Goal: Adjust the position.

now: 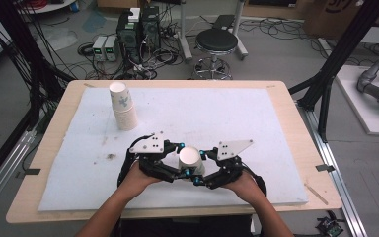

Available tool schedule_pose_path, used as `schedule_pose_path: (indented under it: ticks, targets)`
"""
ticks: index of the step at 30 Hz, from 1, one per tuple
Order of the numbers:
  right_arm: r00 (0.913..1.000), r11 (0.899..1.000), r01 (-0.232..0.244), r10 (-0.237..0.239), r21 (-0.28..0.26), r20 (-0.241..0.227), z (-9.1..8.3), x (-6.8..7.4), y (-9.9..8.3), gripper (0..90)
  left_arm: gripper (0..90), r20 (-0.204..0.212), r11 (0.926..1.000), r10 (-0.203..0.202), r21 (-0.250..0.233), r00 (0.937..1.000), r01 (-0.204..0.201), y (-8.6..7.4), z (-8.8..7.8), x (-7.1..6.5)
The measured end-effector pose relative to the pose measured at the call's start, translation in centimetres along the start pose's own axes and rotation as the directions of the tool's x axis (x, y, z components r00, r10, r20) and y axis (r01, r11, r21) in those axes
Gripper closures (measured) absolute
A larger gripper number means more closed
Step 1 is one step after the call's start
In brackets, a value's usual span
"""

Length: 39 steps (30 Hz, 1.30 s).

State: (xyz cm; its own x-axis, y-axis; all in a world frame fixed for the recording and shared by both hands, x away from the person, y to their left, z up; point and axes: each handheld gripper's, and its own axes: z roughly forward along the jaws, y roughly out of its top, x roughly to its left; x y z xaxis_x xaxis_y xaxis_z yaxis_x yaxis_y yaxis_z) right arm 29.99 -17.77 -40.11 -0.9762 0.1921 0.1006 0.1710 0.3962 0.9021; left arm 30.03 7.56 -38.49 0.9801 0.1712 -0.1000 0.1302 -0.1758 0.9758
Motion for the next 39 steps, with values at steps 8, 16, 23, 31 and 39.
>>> schedule_pose_path:
  ticks: [8, 16, 23, 31, 39]
  targets:
    - [0.9999, 1.0, 0.011, -0.011, 0.01, -0.001, -0.2, 0.0, 0.1, 35.3, 22.7, -0.061, 0.9998, 0.009, 0.019, 0.9981, -0.008, -0.1, 0.2, -0.1]
    - [0.9998, 0.999, 0.018, -0.018, 0.034, 0.009, -0.6, -0.2, 0.0, 35.7, 17.3, -0.078, 0.9997, -0.01, 0.019, 0.9969, 0.012, 0.6, -0.6, 0.1]
    - [0.9997, 0.998, 0.02, -0.02, 0.061, 0.01, -1.3, -0.5, 0.3, 36.2, 17.1, -0.047, 0.9965, 0.001, 0.084, 0.9989, 0.003, 1.9, -0.7, 0.2]
    - [0.9984, 0.987, 0.055, -0.056, 0.149, 0.0, -2.2, -0.8, 1.3, 36.5, 17.0, -0.016, 0.9867, 0.011, 0.162, 0.9998, -0.009, 2.6, -0.4, 0.5]
    - [0.9963, 0.972, 0.085, -0.085, 0.218, -0.012, -2.4, -0.9, 2.2, 36.5, 17.1, 0.016, 0.9739, 0.017, 0.226, 0.9997, -0.021, 2.8, -0.1, 0.6]
